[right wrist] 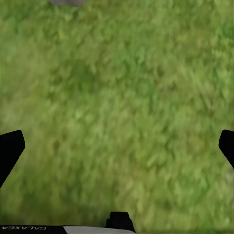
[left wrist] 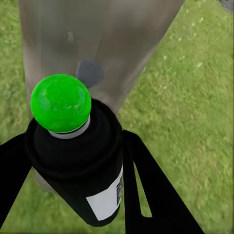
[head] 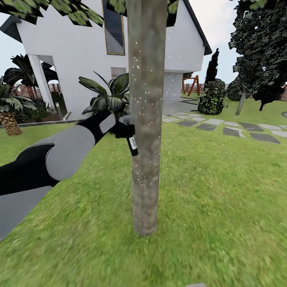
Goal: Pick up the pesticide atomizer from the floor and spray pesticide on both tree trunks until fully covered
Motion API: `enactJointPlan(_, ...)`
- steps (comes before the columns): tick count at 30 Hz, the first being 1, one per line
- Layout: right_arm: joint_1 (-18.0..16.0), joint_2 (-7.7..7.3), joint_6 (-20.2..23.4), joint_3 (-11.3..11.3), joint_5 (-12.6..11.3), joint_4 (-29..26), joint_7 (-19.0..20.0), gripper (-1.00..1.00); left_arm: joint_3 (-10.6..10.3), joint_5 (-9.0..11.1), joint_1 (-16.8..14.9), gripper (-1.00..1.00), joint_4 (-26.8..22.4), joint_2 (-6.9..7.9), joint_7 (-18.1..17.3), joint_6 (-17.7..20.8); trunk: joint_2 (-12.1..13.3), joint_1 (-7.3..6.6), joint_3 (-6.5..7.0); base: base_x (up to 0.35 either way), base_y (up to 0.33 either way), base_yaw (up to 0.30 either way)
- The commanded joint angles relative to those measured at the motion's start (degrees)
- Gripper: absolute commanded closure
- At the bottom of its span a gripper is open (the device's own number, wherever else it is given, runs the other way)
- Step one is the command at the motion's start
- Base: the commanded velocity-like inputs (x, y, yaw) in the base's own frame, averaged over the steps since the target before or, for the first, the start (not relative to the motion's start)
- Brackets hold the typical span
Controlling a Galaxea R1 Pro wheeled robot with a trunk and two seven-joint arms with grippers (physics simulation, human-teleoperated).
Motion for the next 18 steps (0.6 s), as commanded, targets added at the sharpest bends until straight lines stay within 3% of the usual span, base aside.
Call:
enactJointPlan(1,-0.1,0.01,0.0,0.4,0.2,0.1,-0.4,-1.0,0.1,0.5,1.4,1.0,-0.1,0.0,0.1,-0.8,-0.1,0.01,-0.09,0.0,0.0,0.0)
enactJointPlan(7,-0.1,0.01,-0.1,0.4,0.2,0.1,-0.4,-1.0,0.1,0.4,7.0,1.0,-0.1,0.0,0.1,-2.5,-0.1,0.01,-0.09,0.0,0.0,0.0)
enactJointPlan(10,-0.1,0.01,0.0,0.4,0.2,0.1,-0.4,-1.0,0.0,0.2,9.4,1.0,-0.1,0.0,0.1,-5.4,-0.1,0.01,-0.09,0.0,0.0,0.0)
enactJointPlan(14,-0.1,0.01,-0.1,0.4,0.2,0.1,-0.4,-1.0,-0.1,-3.8,13.4,1.0,-0.1,0.0,0.1,-8.2,-0.1,0.01,-0.09,0.0,0.0,0.0)
enactJointPlan(18,-0.1,-0.1,-0.2,0.2,0.2,2.4,-0.4,-1.0,-0.1,-5.0,16.1,1.0,0.1,0.0,0.1,-11.8,-0.1,0.01,-0.09,0.0,0.0,0.0)
